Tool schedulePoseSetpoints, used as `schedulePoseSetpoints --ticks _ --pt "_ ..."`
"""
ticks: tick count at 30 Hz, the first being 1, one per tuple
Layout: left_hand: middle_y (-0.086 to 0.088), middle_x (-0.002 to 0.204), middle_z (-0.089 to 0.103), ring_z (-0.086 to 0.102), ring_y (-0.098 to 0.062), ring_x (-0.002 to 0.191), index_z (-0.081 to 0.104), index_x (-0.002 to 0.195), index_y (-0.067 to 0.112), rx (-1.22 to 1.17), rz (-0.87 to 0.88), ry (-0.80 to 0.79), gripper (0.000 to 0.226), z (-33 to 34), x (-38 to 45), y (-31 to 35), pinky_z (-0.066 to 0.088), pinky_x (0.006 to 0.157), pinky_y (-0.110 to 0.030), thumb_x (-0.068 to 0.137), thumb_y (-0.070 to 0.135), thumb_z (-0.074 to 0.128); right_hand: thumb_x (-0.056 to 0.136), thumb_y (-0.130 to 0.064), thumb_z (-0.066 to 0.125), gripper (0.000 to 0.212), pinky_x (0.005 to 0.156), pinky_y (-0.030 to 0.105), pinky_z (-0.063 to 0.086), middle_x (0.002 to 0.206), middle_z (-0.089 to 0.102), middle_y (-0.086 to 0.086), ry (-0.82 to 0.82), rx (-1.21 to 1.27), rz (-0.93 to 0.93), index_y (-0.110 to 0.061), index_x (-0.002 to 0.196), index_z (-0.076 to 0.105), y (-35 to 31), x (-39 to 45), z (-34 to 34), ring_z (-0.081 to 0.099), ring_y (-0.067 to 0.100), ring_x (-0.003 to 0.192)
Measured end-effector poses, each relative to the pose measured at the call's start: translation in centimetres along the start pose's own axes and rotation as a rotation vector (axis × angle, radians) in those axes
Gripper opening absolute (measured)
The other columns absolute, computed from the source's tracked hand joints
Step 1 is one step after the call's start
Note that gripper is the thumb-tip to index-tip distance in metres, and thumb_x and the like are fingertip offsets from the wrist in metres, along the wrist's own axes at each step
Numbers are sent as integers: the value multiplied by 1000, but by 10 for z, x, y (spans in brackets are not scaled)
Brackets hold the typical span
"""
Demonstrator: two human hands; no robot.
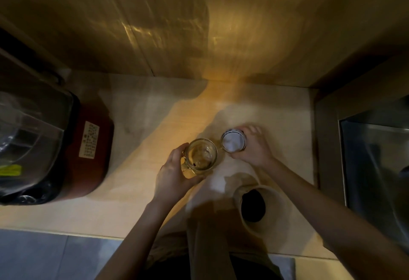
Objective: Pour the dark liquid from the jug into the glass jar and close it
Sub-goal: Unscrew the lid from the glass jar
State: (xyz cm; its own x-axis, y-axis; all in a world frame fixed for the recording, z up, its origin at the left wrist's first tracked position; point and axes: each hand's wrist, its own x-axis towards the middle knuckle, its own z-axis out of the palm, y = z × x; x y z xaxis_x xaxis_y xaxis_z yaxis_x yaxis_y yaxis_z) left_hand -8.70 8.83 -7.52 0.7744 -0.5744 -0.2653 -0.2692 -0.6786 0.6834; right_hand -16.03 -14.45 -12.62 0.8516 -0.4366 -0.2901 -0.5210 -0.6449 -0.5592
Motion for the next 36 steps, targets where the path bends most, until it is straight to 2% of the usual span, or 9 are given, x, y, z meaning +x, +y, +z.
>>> schedulePoseSetpoints --ticks 6,12,15,18,21,25,31,34,36 --pt "-2 130 56 58 -23 112 41 131 19 -11 -11 -11 93 0 1 -1 51 85 -37 50 60 64 53 -35 86 81 93 36 36 120 51 5 -17 -158 28 -16 123 51 -1 2 -1 38 27 114" --pt "-3 131 55 56 -21 114 40 132 17 -16 -3 -24 98 -1 0 1 46 84 -29 49 63 65 54 -42 86 93 96 35 30 129 45 7 -99 -253 73 -16 131 42 -7 1 -5 33 28 120" --pt "-4 134 52 54 -22 117 37 134 17 -1 -9 -34 96 0 1 1 45 86 -32 53 49 78 54 -39 87 100 101 37 28 135 40 7 -93 -190 110 -16 137 35 -11 -4 -10 29 29 125" --pt "-5 134 52 55 -24 116 36 134 18 25 -3 -24 91 1 2 0 48 86 -36 57 40 80 61 -36 82 79 97 38 35 129 48 9 -41 -107 117 -15 128 46 -11 -13 -16 40 30 120" --pt "-6 132 53 56 -26 112 37 132 17 57 12 -20 88 0 2 0 48 83 -38 58 40 80 70 -28 77 42 84 37 47 102 62 6 -14 114 175 -12 106 59 -11 -31 -30 57 25 99" --pt "-6 134 51 55 -29 113 35 132 16 89 6 -35 87 -1 2 2 47 83 -39 61 39 79 84 -22 66 16 77 34 48 81 64 2 163 239 224 -11 96 66 -19 -75 -48 60 21 78" --pt "-11 132 53 54 -33 114 36 132 15 54 6 -27 86 0 1 1 45 84 -40 61 36 79 92 -20 57 14 69 31 45 77 66 7 407 379 264 -10 92 66 -25 -152 -43 61 24 76" --pt "-13 131 54 54 -35 113 36 132 14 54 19 -19 85 0 0 1 44 82 -39 62 34 79 94 -21 53 18 70 17 42 92 64 2 470 544 327 -11 105 64 -27 -188 -31 59 14 87" --pt "-13 129 56 55 -36 112 37 131 14 54 27 -9 84 0 -1 1 44 80 -39 61 34 79 94 -24 52 22 74 16 40 105 62 1 455 671 391 -14 111 62 -23 -204 -16 55 13 98"
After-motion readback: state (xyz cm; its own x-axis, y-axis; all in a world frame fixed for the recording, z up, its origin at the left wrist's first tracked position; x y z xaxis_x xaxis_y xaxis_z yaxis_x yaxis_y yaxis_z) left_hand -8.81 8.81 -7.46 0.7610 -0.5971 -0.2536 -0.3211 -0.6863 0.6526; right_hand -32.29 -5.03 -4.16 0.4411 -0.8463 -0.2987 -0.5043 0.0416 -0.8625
